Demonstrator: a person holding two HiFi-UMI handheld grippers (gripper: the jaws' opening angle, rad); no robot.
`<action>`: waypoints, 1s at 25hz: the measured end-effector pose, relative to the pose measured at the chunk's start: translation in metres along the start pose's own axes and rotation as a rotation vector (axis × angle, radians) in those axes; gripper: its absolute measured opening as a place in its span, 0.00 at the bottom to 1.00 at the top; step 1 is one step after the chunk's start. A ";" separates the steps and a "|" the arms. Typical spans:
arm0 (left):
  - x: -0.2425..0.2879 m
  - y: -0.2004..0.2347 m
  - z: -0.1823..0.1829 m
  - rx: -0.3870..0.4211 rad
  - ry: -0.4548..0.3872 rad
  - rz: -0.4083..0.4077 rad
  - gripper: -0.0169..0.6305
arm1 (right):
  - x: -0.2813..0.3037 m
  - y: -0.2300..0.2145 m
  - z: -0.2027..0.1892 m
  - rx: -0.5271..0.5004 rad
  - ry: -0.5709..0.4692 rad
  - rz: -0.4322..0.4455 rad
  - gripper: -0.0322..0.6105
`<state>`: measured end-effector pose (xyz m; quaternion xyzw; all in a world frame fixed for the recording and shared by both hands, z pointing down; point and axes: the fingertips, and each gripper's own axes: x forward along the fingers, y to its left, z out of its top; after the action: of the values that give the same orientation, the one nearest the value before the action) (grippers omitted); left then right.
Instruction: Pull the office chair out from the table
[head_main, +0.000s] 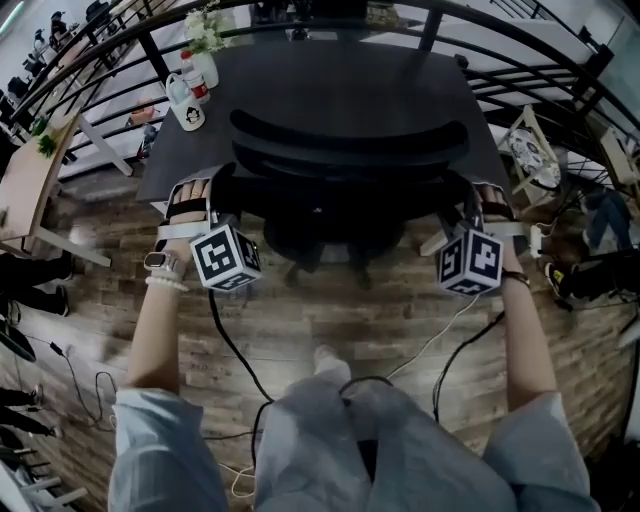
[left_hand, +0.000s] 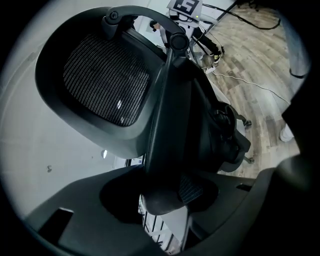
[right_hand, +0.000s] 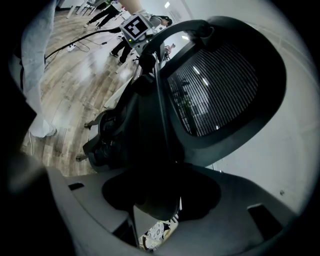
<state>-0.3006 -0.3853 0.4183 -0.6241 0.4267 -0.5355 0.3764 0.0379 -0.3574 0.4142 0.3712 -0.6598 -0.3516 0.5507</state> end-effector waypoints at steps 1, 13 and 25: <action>-0.005 -0.002 0.001 0.000 0.002 -0.003 0.34 | -0.005 0.003 -0.001 -0.001 -0.003 0.001 0.36; -0.107 -0.045 0.017 -0.013 0.060 -0.022 0.34 | -0.106 0.053 -0.009 0.000 -0.065 0.013 0.35; -0.261 -0.105 0.041 -0.066 0.106 -0.019 0.35 | -0.222 0.111 -0.024 0.005 -0.112 0.007 0.36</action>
<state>-0.2623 -0.1033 0.4194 -0.6111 0.4573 -0.5570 0.3275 0.0762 -0.1107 0.4107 0.3498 -0.6919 -0.3684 0.5130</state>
